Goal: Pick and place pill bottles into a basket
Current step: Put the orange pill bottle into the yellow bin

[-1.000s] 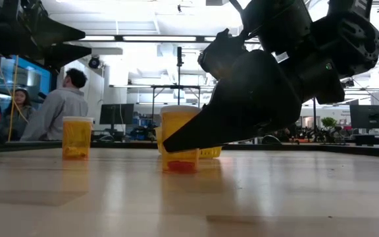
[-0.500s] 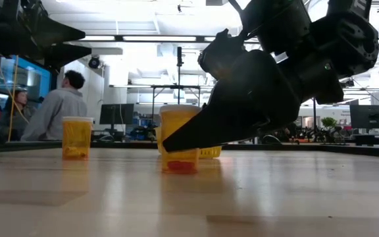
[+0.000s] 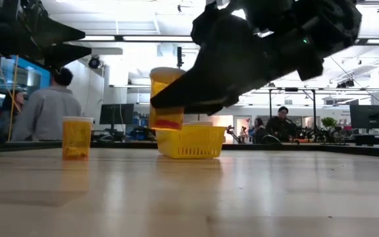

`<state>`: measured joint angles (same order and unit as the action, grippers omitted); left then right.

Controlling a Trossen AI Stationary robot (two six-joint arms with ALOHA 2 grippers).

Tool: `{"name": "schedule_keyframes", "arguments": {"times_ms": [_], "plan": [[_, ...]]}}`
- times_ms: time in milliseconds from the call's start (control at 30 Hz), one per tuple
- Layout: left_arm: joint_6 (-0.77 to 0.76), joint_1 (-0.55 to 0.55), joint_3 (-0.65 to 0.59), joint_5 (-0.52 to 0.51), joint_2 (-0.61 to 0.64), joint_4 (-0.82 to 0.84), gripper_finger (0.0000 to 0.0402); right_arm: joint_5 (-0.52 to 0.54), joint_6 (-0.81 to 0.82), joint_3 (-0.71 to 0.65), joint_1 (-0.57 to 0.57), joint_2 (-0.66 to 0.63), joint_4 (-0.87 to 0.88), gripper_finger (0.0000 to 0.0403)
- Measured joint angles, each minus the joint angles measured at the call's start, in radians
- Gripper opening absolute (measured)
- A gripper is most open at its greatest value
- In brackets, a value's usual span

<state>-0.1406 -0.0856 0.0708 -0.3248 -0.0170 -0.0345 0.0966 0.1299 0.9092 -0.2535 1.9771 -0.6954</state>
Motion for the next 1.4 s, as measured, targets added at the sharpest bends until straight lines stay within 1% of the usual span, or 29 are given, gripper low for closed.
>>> {"name": "schedule_keyframes", "arguments": {"times_ms": [133,300,533,700,767,933,1133,1267,1400], "plan": [[0.000,0.000,0.000,0.000,0.000,0.005,0.0292,0.029,0.001,0.000,0.039,-0.034,0.044,0.0194],[0.000,0.000,0.000,0.001,0.000,0.009,0.0292,0.027,0.001,0.025,0.074,-0.042,0.053,0.0194],[0.000,0.000,0.000,0.001,0.000,0.009,0.0292,0.031,0.001,0.129,0.110,-0.042,0.165,0.0195],[0.000,0.000,0.000,0.002,0.000,0.009,0.0292,0.132,0.000,0.212,0.136,-0.042,0.315,0.0195],[0.000,0.000,0.000,0.002,0.000,0.009,0.0292,0.161,0.003,0.229,0.153,-0.042,0.349,0.0195],[0.000,0.000,0.000,0.002,0.000,0.010,0.0292,0.187,0.040,0.236,0.201,-0.042,0.356,0.0195],[0.000,0.000,0.000,0.002,0.000,0.017,0.0292,0.191,0.134,0.236,0.264,-0.042,0.412,0.0195],[0.000,0.000,0.000,0.002,0.000,0.017,0.0292,0.197,0.158,0.236,0.282,-0.042,0.463,0.0195],[0.000,0.000,0.000,0.002,0.000,0.018,0.0292,0.245,0.158,0.236,0.284,-0.042,0.487,0.0195]]}}
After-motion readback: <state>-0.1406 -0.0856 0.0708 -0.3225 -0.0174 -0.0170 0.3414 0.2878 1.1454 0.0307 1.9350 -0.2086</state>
